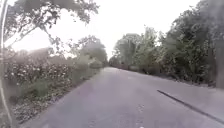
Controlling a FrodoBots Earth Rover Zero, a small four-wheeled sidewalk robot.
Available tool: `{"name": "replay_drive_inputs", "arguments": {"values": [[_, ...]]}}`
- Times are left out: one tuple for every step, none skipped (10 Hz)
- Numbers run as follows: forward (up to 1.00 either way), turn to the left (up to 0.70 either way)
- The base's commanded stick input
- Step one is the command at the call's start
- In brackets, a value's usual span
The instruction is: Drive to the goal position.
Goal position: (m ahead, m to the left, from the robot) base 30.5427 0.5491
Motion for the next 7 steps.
{"name": "replay_drive_inputs", "arguments": {"values": [[0.7,0.01],[0.7,0.01],[0.7,0.01],[0.7,0.01],[0.7,0.01],[0.7,0.01],[0.7,0.01]]}}
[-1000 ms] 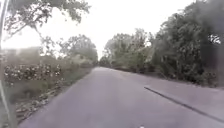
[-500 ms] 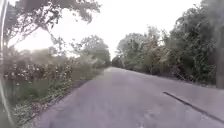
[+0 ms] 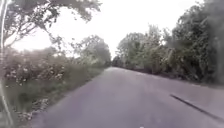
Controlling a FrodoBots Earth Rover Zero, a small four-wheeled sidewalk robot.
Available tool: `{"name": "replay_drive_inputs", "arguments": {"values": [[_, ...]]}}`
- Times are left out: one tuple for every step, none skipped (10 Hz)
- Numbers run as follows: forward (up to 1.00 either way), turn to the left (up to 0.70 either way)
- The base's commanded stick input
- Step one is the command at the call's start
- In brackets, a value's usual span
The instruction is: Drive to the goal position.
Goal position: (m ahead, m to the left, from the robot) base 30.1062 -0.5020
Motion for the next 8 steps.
{"name": "replay_drive_inputs", "arguments": {"values": [[0.7,0.01],[0.7,0.01],[0.7,0.01],[0.7,0.01],[0.7,0.01],[0.7,-0.33],[0.7,-0.33],[0.7,-0.33]]}}
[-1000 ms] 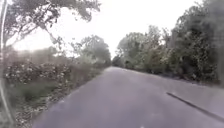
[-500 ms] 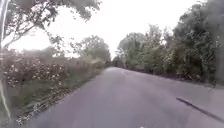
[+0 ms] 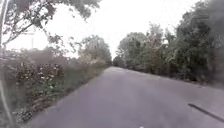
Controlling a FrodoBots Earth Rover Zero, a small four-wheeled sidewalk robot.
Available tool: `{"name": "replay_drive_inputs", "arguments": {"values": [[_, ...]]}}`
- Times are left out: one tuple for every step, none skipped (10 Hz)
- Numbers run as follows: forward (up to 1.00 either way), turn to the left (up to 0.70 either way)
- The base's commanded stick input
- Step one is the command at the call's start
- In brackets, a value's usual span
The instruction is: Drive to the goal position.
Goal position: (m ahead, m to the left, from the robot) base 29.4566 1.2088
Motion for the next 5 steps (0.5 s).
{"name": "replay_drive_inputs", "arguments": {"values": [[0.7,-0.3],[0.7,-0.17],[0.7,0.01],[0.7,0.01],[0.7,0.01]]}}
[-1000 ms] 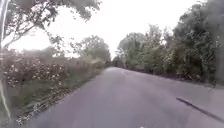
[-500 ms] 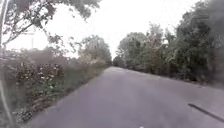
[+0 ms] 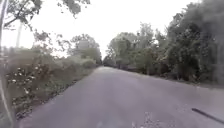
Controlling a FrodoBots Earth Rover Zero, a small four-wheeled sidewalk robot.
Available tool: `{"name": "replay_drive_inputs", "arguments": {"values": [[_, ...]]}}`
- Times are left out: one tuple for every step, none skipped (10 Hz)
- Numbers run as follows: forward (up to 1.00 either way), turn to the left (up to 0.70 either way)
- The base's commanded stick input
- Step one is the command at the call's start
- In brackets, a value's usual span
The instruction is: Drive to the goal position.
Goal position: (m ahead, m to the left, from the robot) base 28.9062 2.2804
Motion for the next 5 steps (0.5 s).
{"name": "replay_drive_inputs", "arguments": {"values": [[0.7,0.01],[0.7,0.01],[0.7,0.01],[0.7,0.01],[0.7,0.01]]}}
